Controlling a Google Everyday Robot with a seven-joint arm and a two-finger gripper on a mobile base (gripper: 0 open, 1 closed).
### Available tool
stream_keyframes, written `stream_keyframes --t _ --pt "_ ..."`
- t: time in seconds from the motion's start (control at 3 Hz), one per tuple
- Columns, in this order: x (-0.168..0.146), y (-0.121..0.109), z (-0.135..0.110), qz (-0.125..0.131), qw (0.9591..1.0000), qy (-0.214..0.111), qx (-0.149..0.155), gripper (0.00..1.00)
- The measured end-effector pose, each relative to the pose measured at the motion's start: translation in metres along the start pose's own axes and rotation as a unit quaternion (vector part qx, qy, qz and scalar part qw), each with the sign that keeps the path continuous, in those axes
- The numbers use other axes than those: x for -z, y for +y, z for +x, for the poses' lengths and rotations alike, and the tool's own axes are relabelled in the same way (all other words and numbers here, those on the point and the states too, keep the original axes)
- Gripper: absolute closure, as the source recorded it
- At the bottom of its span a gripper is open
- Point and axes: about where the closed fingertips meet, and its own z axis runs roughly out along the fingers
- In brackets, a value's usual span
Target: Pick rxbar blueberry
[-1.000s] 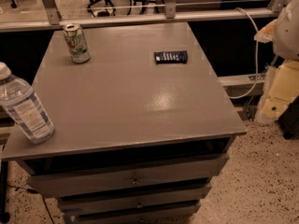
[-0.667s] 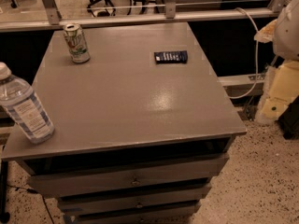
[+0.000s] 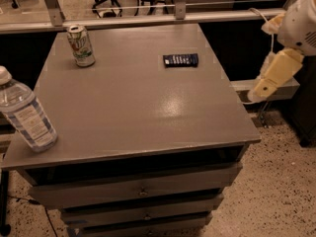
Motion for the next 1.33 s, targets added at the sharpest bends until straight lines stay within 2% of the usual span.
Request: stream_keyframes --t 0.33,0.67,1.0,1.33 --pt "-0.042 -0.053 -0.02 0.001 0.9972 -0.071 -0.021 0.0" --pt "-0.088 -0.095 -0.041 -0.011 0.9895 -0.133 -0.056 0.0" --pt "-0.135 -0.119 -0.065 -0.025 0.9817 -0.174 -0.074 0.0" --pt "-0.171 -0.139 -0.079 -0.023 0.9788 -0.188 -0.078 0.0"
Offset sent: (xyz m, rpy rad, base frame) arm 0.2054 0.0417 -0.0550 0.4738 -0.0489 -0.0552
